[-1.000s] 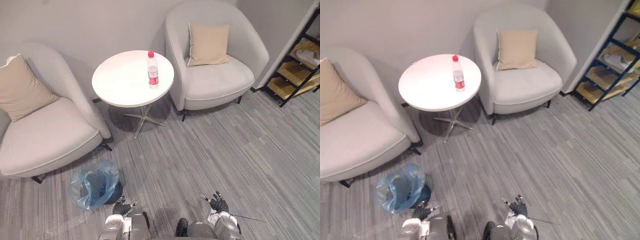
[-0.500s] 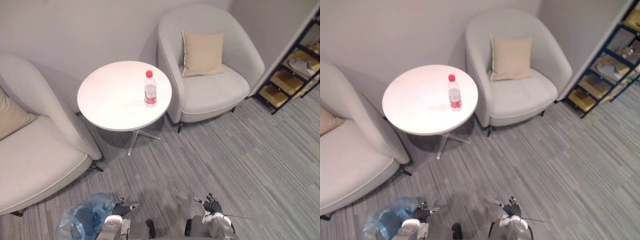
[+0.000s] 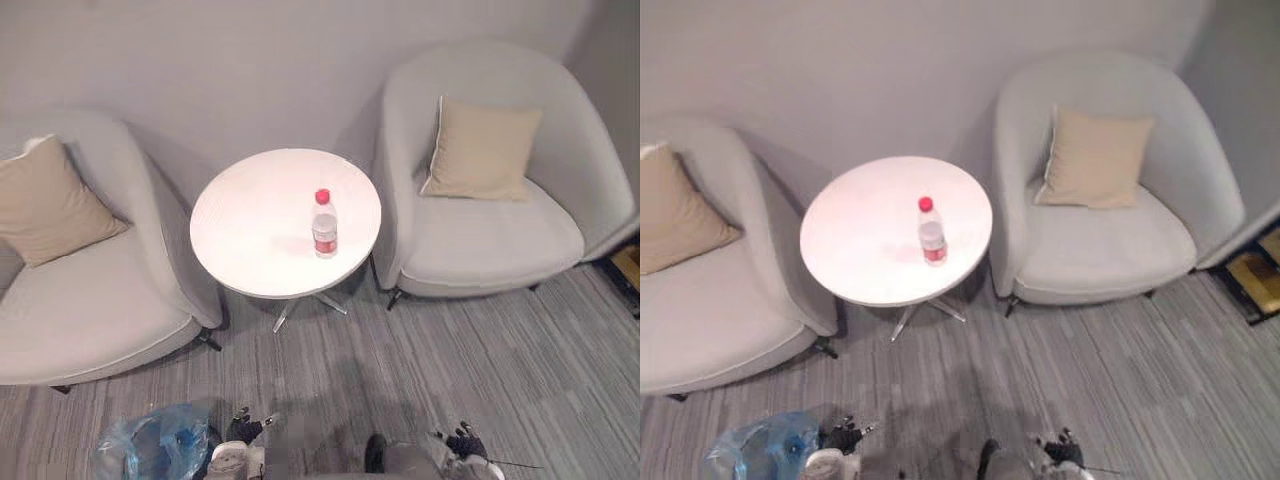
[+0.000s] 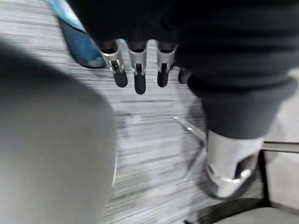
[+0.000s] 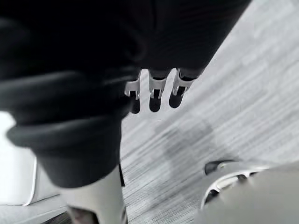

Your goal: Gather rubbish on tea table into small bin, then transfer packed bag to large trash can.

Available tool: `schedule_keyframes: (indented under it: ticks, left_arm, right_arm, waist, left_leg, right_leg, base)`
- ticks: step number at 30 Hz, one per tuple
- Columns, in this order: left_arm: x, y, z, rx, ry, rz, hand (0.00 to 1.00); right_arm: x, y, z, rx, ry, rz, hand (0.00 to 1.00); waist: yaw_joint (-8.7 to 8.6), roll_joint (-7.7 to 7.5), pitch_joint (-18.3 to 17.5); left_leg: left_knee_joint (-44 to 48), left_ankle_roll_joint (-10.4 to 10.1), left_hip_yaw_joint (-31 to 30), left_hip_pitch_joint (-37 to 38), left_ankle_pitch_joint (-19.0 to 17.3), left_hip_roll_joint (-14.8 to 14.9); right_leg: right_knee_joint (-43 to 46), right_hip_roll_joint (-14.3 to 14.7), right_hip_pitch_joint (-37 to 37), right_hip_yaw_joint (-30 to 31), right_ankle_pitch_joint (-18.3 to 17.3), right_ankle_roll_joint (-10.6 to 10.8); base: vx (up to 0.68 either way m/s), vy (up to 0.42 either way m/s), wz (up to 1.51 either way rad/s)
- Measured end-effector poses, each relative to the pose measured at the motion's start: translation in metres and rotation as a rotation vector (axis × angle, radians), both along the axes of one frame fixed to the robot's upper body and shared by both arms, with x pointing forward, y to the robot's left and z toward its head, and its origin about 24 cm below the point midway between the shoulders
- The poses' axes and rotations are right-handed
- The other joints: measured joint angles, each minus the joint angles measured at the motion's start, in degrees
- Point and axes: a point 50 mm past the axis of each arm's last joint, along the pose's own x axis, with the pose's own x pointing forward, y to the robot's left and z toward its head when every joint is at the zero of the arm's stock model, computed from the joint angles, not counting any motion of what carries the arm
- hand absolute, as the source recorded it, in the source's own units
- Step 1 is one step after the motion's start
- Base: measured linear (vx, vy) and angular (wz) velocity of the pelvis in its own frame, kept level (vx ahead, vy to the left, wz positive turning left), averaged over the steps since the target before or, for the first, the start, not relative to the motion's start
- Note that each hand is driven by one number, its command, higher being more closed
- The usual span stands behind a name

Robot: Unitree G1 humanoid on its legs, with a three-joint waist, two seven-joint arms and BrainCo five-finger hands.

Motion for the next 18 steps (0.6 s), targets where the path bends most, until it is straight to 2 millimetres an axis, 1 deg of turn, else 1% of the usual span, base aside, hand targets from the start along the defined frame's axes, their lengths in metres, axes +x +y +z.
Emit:
schedule_keyframes:
  ticks: [1, 2, 3, 4, 5, 6, 7, 8, 9, 11, 12, 13, 14, 15, 16, 17, 18]
  left_arm:
    - [0.000, 0.000, 0.000, -0.001, -0.002, -0.001, 0.00]
    - [0.002, -0.001, 0.001, -0.001, -0.007, -0.003, 0.00]
    - [0.004, -0.002, 0.001, -0.001, -0.011, -0.006, 0.00]
    - [0.006, -0.002, 0.001, -0.002, -0.010, -0.010, 0.00]
    - [0.005, -0.004, 0.000, -0.003, -0.002, -0.015, 0.00]
    - [0.006, 0.000, 0.001, 0.011, -0.001, -0.030, 0.00]
    - [0.006, 0.003, 0.001, 0.023, 0.000, -0.037, 0.00]
    - [0.006, 0.009, 0.002, 0.037, 0.000, -0.032, 0.00]
    - [0.007, 0.011, 0.003, 0.042, -0.003, -0.033, 0.00]
    - [0.006, 0.011, 0.002, 0.043, 0.003, -0.033, 0.00]
    - [0.005, 0.010, 0.001, 0.040, 0.007, -0.032, 0.00]
    - [0.004, 0.010, 0.000, 0.039, 0.013, -0.034, 0.00]
    - [-0.001, 0.010, -0.001, 0.040, 0.029, -0.040, 0.00]
    - [-0.003, 0.012, -0.002, 0.050, 0.040, -0.053, 0.00]
    - [-0.003, 0.012, -0.002, 0.061, 0.047, -0.089, 0.00]
    - [-0.003, 0.011, -0.002, 0.064, 0.045, -0.105, 0.00]
    - [-0.001, 0.010, -0.002, 0.065, 0.040, -0.112, 0.00]
  right_arm:
    - [0.000, 0.001, 0.000, 0.001, -0.002, 0.000, 0.00]
    - [0.002, 0.004, 0.000, 0.006, -0.008, -0.001, 0.00]
    - [0.004, 0.007, 0.000, 0.010, -0.014, 0.003, 0.00]
    - [0.006, 0.008, 0.000, 0.012, -0.018, 0.007, 0.00]
    - [0.007, 0.010, 0.000, 0.012, -0.020, 0.010, 0.00]
    - [0.009, 0.015, -0.001, 0.024, -0.013, 0.010, 0.00]
    - [0.009, 0.020, -0.002, 0.031, -0.012, 0.020, 0.00]
    - [0.010, 0.027, -0.003, 0.045, -0.012, 0.027, 0.00]
    - [0.011, 0.030, -0.004, 0.044, -0.002, 0.052, 0.00]
    - [0.011, 0.031, -0.004, 0.036, 0.005, 0.074, 0.00]
    - [0.013, 0.030, -0.004, 0.022, 0.010, 0.104, 0.00]
    - [0.013, 0.029, -0.003, 0.016, 0.010, 0.116, 0.00]
    - [0.020, 0.029, -0.001, 0.008, -0.004, 0.140, 0.00]
    - [0.024, 0.028, 0.001, -0.001, -0.019, 0.154, 0.00]
    - [0.037, 0.030, 0.009, -0.021, -0.069, 0.207, 0.00]
    - [0.040, 0.030, 0.014, -0.054, -0.118, 0.267, 0.00]
    - [0.041, 0.030, 0.016, -0.073, -0.147, 0.280, 0.00]
  waist:
    - [0.03, -0.01, 0.0]
    - [0.15, -0.08, -0.1]
    - [0.36, -0.09, -0.2]
    - [0.46, 0.02, -0.2]
    - [0.84, 0.40, -0.3]
    - [1.63, -0.74, 0.0]
    - [1.92, -1.71, -0.2]
    - [2.17, -3.28, -0.2]
    - [2.37, -4.05, -0.1]
    - [2.36, -4.18, -0.2]
    - [2.60, -4.12, -0.2]
    - [2.61, -4.02, -0.1]
    - [2.56, -3.44, -0.4]
    - [1.81, -3.55, -0.7]
    - [1.19, -3.70, -0.7]
    - [0.88, -3.49, -0.5]
    - [0.77, -3.69, -0.8]
  left_leg:
    - [-0.8, 0.1, 1.0, -0.6, -0.1, 0.1]
    - [-4.9, 0.5, 3.6, -1.3, -0.4, -0.2]
    - [-11.4, 0.8, 5.1, -1.3, -0.1, -1.5]
    - [-17.3, 1.1, 5.6, -1.2, 1.1, -2.9]
    - [-26.3, 1.4, 5.6, -0.5, 5.5, -4.7]
    - [-30.0, 2.9, 6.3, 1.7, 8.0, -6.6]
    - [-32.4, 3.4, 6.2, 2.5, 8.6, -7.8]
    - [-32.9, 4.0, 6.3, 2.7, 8.4, -9.0]
    - [-32.4, 4.6, 6.4, 2.8, 7.9, -9.8]
    - [-31.4, 5.2, 6.8, 3.8, 6.0, -10.6]
    - [-31.5, 5.5, 7.9, 5.4, 3.9, -11.1]
    - [-31.9, 5.5, 8.5, 6.7, 2.6, -11.5]
    - [-32.7, 5.6, 8.9, 7.6, 2.2, -12.0]
    - [-33.6, 5.7, 8.6, 8.6, 2.1, -12.8]
    - [-34.1, 6.2, 7.5, 9.8, 1.7, -13.7]
    - [-34.6, 6.3, 7.3, 10.6, 1.4, -14.1]
    - [-34.5, 6.7, 6.5, 10.9, 1.2, -14.3]
  right_leg:
    - [-0.5, 0.0, 0.6, -0.3, 0.1, 0.1]
    - [-2.0, -0.3, 1.4, -1.2, 0.4, 0.7]
    - [-3.1, -0.7, 1.8, -1.8, 0.8, 1.3]
    - [-3.7, -0.9, 2.1, -2.1, 1.1, 1.8]
    - [-4.3, -0.7, 2.2, -2.2, 1.3, 2.7]
    - [-4.7, -1.2, 2.5, -0.8, 1.6, 3.5]
    - [-6.1, -1.6, 2.6, 0.6, 2.5, 4.2]
    - [-7.8, -2.3, 3.3, 2.1, 2.5, 4.6]
    - [-8.4, -2.9, 4.3, 2.3, 2.6, 4.9]
    - [-6.9, -4.1, 4.6, 3.0, 2.4, 5.5]
    - [-3.0, -5.3, 4.0, 4.6, 1.2, 6.4]
    - [1.6, -6.3, 2.4, 5.9, 0.3, 7.0]
    - [9.5, -7.6, -1.0, 7.6, -0.2, 7.5]
    - [15.4, -8.6, -3.5, 8.8, 0.1, 7.7]
    - [22.6, -9.5, -7.1, 10.7, 0.9, 8.0]
    - [26.1, -9.5, -9.1, 12.7, 0.2, 7.5]
    - [27.4, -9.0, -10.2, 13.7, -1.8, 6.9]
  base:
    - [0.11, -0.041, 0.43]
    - [0.09, 0.028, 0.36]
    - [0.17, 0.084, 0.42]
    - [0.17, 0.117, 0.39]
    - [0.20, 0.150, 0.29]
    - [0.19, 0.125, 0.26]
    - [0.20, 0.159, 0.19]
    - [0.21, 0.145, 0.21]
    - [0.17, 0.137, 0.14]
    - [0.14, 0.144, -0.09]
    - [0.10, 0.158, -0.41]
    - [0.05, 0.155, -0.50]
    - [0.03, 0.159, -0.31]
    - [0.04, 0.161, -0.05]
    - [0.13, 0.132, 0.16]
    - [0.19, 0.067, 0.30]
    - [0.25, 0.020, 0.50]
